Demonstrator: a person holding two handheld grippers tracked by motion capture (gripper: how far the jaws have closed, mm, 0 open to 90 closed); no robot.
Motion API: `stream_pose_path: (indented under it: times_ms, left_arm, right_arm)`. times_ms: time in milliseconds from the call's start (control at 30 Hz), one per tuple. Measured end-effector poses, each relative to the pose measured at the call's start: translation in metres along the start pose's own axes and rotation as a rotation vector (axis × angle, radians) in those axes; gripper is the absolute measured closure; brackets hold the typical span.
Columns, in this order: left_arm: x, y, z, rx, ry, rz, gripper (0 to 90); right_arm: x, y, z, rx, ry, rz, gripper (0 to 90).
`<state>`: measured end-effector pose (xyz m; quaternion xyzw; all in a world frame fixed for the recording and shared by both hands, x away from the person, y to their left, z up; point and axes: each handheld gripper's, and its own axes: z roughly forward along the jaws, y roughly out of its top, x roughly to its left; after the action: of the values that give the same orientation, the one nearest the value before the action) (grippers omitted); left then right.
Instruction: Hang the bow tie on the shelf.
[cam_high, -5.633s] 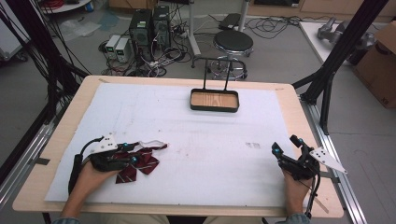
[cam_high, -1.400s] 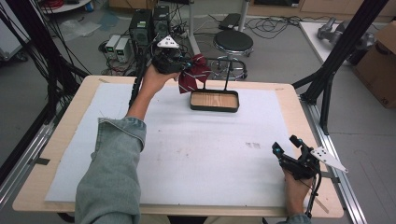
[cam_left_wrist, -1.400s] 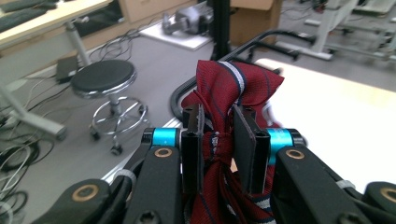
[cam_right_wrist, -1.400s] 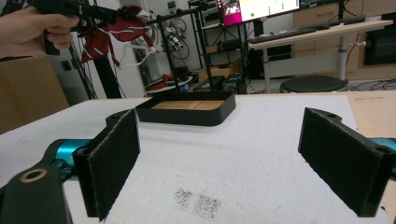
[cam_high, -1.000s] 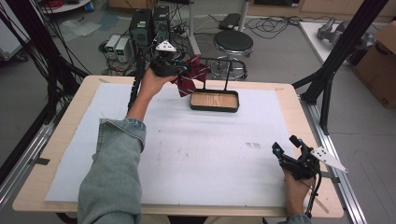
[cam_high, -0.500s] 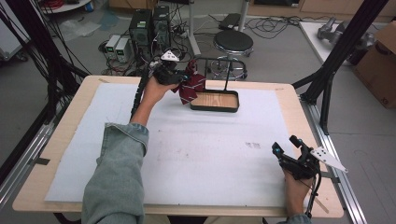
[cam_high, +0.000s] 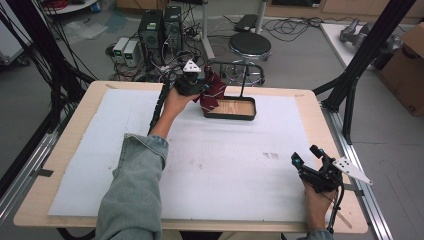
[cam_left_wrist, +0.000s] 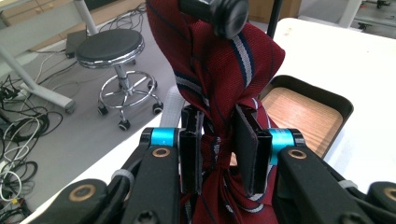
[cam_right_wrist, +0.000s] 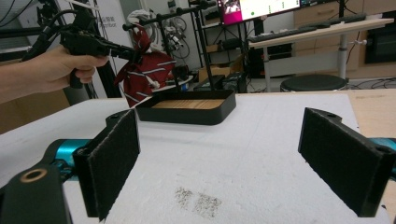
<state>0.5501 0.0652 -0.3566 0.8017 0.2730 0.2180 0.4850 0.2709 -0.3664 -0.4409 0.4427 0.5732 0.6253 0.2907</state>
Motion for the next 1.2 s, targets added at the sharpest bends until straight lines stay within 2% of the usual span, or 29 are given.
stream_pose_path:
  times_ms: [167,200,333,700,967,1033,1200]
  left_arm:
    - [-0.001,-0.002,0.003,0.005,-0.007,0.006,69.1]
    - [-0.001,-0.003,0.003,0.003,-0.003,-0.007,67.9]
    - [0.0,-0.004,0.002,0.002,-0.001,-0.01,64.5]
    - [0.006,-0.006,-0.008,-0.008,0.009,-0.03,52.6]
    - [0.01,-0.005,-0.023,-0.031,0.018,-0.04,46.0]
    - [0.01,-0.004,-0.028,-0.036,0.015,-0.052,44.9]
    - [0.01,-0.003,-0.048,-0.07,0.014,-0.046,43.1]
  right_arm:
    - [0.0,0.0,0.0,-0.001,0.001,-0.002,11.8]
    - [0.0,0.0,0.0,0.0,-0.001,0.0,11.8]
    - [0.0,0.0,0.0,0.001,0.0,0.002,11.8]
    - [0.0,0.0,0.0,-0.001,-0.002,-0.002,11.8]
    - [0.0,0.0,0.0,-0.003,-0.001,-0.002,11.8]
    - [0.0,0.0,0.0,-0.002,-0.004,0.0,11.8]
    - [-0.001,0.0,0.0,-0.007,0.0,0.005,11.8]
